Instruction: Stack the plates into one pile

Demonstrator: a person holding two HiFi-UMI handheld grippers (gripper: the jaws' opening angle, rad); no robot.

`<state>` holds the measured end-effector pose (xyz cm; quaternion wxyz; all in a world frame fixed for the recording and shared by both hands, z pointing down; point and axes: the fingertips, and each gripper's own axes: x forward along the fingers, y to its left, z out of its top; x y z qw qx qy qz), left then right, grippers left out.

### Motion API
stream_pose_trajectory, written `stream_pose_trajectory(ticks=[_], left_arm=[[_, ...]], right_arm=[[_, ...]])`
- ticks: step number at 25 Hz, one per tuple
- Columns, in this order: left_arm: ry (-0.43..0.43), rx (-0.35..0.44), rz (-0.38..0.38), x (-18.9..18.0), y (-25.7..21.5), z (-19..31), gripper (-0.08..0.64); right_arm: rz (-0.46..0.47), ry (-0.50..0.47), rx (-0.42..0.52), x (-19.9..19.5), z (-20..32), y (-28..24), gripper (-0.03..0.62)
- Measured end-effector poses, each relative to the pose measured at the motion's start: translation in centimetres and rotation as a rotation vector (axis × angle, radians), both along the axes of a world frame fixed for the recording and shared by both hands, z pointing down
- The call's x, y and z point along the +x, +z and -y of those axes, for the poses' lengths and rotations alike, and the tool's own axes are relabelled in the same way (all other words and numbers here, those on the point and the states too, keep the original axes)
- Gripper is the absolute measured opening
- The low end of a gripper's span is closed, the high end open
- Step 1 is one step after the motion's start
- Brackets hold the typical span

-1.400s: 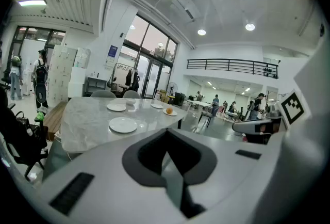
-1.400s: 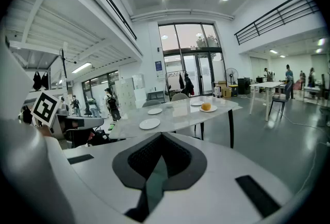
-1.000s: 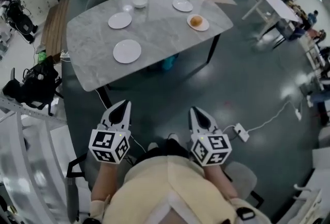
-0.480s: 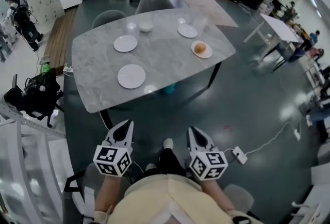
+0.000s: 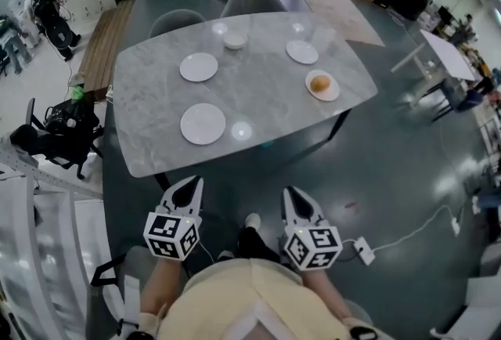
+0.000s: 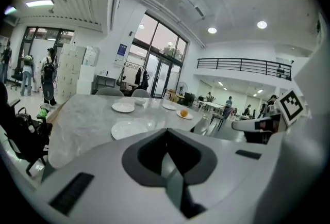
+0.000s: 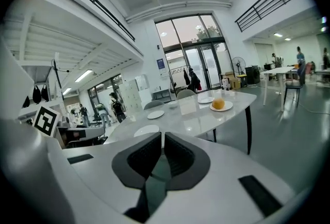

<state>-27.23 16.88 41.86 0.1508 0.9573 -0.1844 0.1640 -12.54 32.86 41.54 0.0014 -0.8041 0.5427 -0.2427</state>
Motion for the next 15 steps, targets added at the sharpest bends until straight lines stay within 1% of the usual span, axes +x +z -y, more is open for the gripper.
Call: stream_pose_trajectory(ticks=[9,14,15], left_arm=[[-0.039,0.0,0.021,6.1,0.0,3.6,0.005],[-0.12,0.007,0.04,8.3,0.4,5.6,0.008],[-0.142,0.011,0.042,8.6,0.6,6.1,0.028]], right_arm=[[0.009,-0.114,0.018,5.7,5.5,0.1,0.006],[0.011,-0.167,0.012,8.8,7.7,0.7,0.006],[0.018,-0.17,0.01,9.4,8.0,0.9,0.006]])
